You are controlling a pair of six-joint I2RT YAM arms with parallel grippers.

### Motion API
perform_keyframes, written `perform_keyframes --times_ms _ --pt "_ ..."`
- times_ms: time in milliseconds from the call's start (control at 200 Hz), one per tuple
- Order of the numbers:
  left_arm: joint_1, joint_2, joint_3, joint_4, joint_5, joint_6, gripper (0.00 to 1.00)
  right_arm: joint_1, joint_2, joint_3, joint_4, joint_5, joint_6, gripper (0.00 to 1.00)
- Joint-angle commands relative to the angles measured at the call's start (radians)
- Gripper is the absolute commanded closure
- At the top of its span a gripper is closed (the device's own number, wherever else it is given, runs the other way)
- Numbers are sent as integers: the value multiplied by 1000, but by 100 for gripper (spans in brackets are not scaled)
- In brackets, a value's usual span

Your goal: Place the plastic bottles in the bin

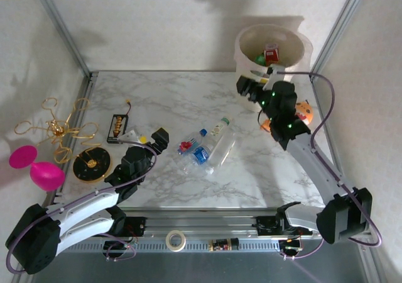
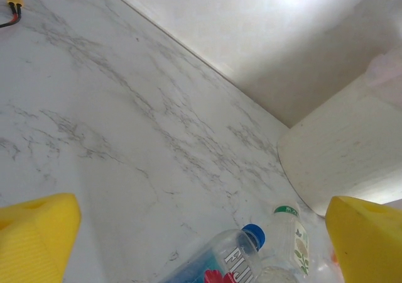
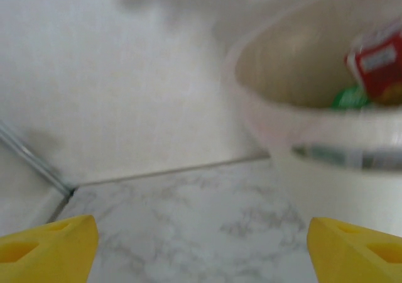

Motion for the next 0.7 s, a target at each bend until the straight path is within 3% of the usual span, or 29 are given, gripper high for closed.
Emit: perform_keyframes --times_ms 0,300,471,696 --pt "15 8 -5 7 23 -8 0 38 -64 -92 -30 50 68 13" --pt "20 18 -10 -2 47 -23 0 152 -133 -354 -119 99 292 11" --pt "22 20 -16 -4 54 -32 0 215 -122 -510 -57 90 452 5" --pt "25 49 -9 13 69 -41 0 301 -26 -538 13 108 523 3"
